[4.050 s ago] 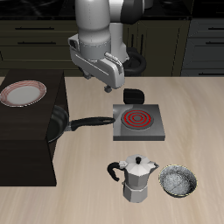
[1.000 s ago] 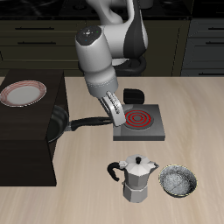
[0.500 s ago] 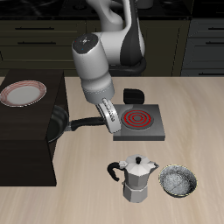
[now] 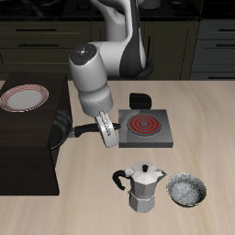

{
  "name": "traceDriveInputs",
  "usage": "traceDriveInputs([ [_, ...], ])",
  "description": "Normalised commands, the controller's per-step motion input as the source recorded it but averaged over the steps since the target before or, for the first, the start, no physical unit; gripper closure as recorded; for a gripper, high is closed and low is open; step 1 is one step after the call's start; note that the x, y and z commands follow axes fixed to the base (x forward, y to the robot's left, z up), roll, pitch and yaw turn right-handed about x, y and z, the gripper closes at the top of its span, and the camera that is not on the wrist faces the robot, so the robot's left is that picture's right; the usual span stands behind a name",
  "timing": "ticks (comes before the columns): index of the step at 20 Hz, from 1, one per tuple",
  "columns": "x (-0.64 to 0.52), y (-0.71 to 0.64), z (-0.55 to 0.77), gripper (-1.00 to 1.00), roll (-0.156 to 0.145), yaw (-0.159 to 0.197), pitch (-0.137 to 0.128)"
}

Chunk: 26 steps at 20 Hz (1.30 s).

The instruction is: Place the frypan on the stove

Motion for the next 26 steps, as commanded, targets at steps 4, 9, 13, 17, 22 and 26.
traceDriveInputs([
  [4, 0.00, -0.29, -0.17, 1.00, -0.034, -0.024, 0.014],
  [9, -0.05, -0.20, 0.02, 1.00, -0.033, -0.008, -0.017],
  [13, -0.09, -0.25, 0.07, 1.00, -0.049, 0.025, 0.004],
  [17, -0.06, -0.02, 0.11, 1.00, -0.024, 0.061, -0.015],
  [22, -0.12, 0.21, 0.05, 1.00, -0.008, 0.092, 0.001],
  [26, -0.06, 0.20, 0.00, 1.00, 0.005, 0.065, 0.009],
])
